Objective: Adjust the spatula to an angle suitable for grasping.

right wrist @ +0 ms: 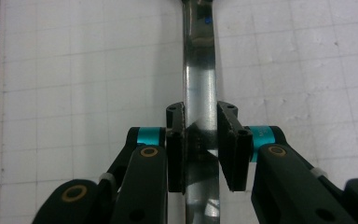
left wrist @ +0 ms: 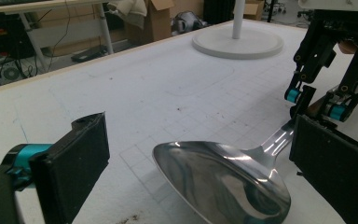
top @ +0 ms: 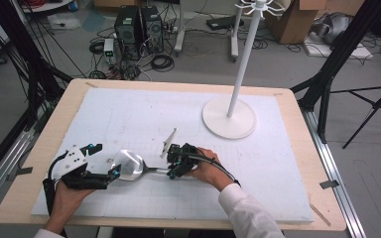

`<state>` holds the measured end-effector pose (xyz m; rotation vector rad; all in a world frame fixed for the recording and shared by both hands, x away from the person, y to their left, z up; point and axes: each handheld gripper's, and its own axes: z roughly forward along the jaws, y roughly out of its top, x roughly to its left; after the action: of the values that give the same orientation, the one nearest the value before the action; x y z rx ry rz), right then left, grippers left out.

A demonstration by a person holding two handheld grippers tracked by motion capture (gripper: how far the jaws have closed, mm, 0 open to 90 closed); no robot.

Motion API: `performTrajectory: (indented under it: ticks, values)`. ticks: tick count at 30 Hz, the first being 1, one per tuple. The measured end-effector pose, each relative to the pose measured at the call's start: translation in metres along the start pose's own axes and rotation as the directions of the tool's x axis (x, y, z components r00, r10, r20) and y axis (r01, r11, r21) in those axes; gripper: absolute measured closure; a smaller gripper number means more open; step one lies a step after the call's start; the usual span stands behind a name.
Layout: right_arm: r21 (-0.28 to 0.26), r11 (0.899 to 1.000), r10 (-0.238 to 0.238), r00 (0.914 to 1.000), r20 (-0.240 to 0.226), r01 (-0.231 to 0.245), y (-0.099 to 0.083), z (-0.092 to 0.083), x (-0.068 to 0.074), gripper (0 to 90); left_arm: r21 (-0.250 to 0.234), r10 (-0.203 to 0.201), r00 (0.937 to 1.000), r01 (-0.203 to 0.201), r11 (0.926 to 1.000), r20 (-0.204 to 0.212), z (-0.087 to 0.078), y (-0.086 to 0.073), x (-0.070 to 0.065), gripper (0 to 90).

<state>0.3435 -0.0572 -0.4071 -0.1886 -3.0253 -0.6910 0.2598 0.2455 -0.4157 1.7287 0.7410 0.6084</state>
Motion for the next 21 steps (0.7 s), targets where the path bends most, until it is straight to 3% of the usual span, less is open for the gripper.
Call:
performTrajectory:
  ticks: [14, 17, 21]
  values:
    - [0.016, 0.999, -0.047, 0.9984, -0.030, 0.048, 0.009, 0.012, 0.006, 73.0, 0.005, 0.000, 1.0000, 0.000, 1.0000, 0.002, 0.000, 0.000, 0.000, 5.2]
    - [-0.036, 0.999, -0.034, 0.9990, -0.028, 0.033, 0.008, 0.006, 0.004, 66.7, 0.008, 0.001, 1.0000, -0.001, 1.0000, 0.002, 0.000, -0.001, 0.000, 5.2]
    - [-0.082, 0.997, -0.013, 0.9997, -0.022, 0.011, 0.001, -0.006, 0.000, 65.7, 0.009, 0.002, 1.0000, -0.002, 1.0000, 0.000, 0.000, -0.001, 0.000, 5.2]
